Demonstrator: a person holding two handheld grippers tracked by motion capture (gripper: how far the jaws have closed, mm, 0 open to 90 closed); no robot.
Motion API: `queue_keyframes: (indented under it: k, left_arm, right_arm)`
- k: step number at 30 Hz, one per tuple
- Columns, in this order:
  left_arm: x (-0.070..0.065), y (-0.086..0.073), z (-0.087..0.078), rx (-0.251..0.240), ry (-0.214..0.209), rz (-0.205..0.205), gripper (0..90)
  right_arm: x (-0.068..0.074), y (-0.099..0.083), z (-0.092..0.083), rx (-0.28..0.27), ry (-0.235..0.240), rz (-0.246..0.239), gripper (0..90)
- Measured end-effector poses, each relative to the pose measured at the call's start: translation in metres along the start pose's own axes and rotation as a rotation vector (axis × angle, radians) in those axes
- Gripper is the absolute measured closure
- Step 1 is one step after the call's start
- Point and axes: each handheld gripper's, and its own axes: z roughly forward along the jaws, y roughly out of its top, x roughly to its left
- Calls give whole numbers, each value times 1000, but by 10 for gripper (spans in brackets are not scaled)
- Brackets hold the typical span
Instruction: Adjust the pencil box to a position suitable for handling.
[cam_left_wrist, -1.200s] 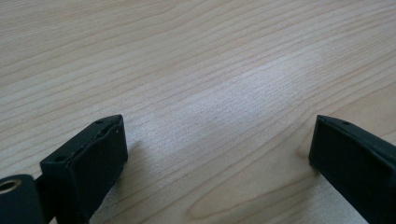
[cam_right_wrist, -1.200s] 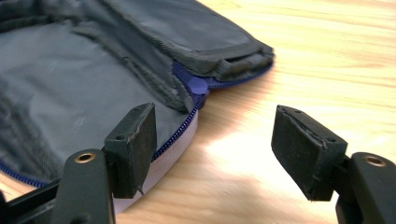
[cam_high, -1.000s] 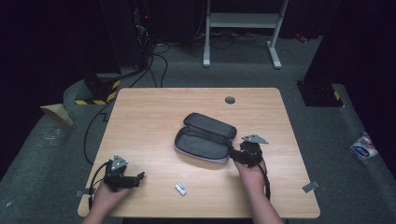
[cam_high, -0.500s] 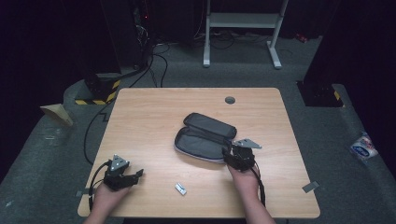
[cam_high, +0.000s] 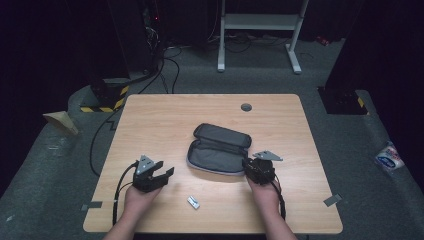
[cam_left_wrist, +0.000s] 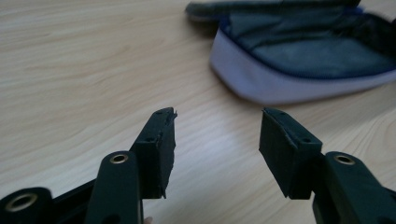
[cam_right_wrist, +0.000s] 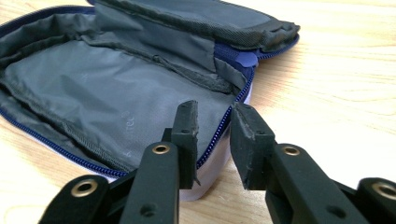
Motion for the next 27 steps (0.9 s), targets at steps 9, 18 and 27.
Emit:
queue_keyframes:
  k: [9,18,27]
  left_arm:
    - [-27,17,37,3,-42,-14,493]
    - [-35,16,42,11,-81,-18,541]
    - [-45,12,32,-27,-86,7,559]
  right_arm:
    - [-2,0,0,4,6,-44,774]
    - [-6,3,4,13,-4,-60,799]
    - [-11,9,7,1,-13,-45,799]
